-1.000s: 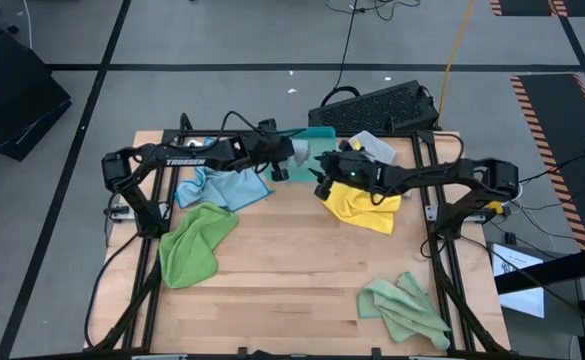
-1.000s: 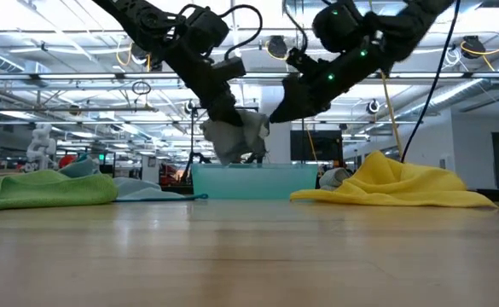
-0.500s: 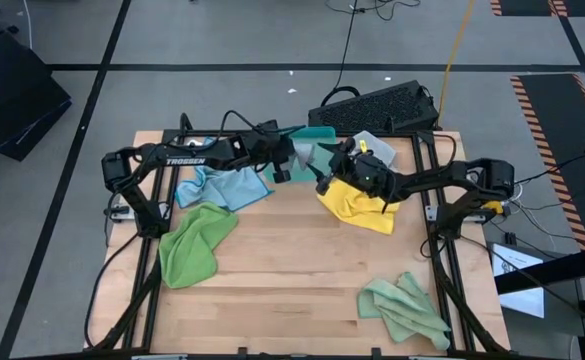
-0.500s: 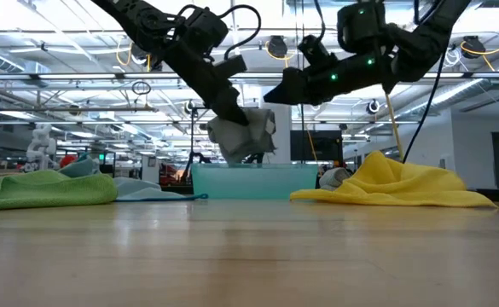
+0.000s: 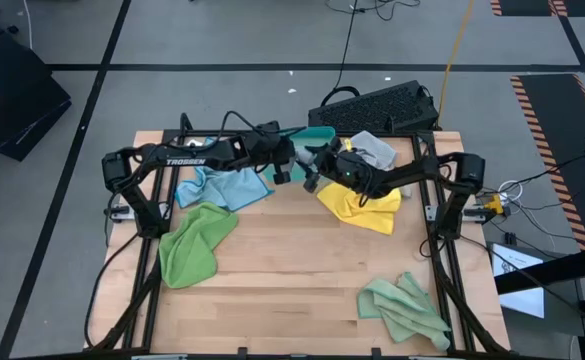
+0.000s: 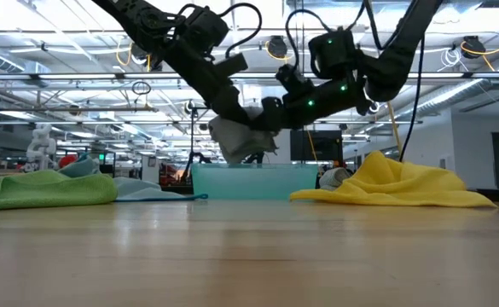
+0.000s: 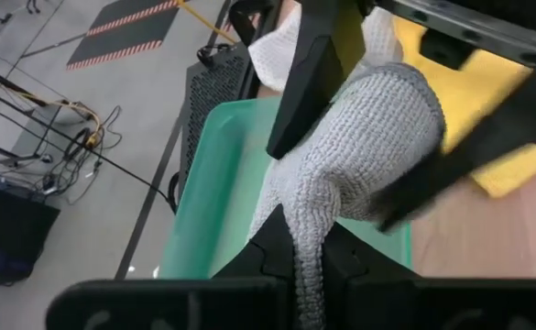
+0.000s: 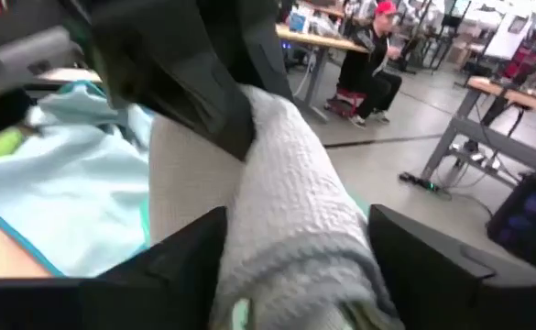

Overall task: Fold microfiber towels
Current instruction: Put the folded dark gray microfiber towel into the green bin

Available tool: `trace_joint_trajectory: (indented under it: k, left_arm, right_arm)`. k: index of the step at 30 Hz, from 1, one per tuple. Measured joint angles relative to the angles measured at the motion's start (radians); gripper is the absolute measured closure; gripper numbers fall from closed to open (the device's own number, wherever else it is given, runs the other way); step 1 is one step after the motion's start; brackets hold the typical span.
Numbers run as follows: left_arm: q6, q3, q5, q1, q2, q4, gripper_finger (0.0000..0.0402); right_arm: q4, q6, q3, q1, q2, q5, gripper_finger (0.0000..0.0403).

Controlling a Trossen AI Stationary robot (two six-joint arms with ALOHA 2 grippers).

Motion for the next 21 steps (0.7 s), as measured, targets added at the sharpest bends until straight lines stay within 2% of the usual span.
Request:
trace_joint_trajectory:
  k: [7,11,17,21]
  left_arm:
    - [0.035,0.000,0.019,-0.004,0.000,-0.016,0.0394]
    - [0.096,0.000,0.021,-0.008,0.000,-0.050,0.0372]
    - [0.128,0.002,0.010,0.003,0.000,-0.117,0.0341]
    - [0.132,0.002,0.006,0.014,0.000,-0.158,0.0321]
  right_arm:
    - [-0.036,0.005,0.000,-0.031,-0.002,0.012,0.0309]
    - [-0.042,-0.032,0.000,-0.032,-0.006,-0.003,0.0386]
    - [-0.019,-0.054,0.000,-0.038,-0.012,-0.009,0.0379]
    - [-0.008,-0.046,0.000,-0.047,-0.013,-0.038,0.0394]
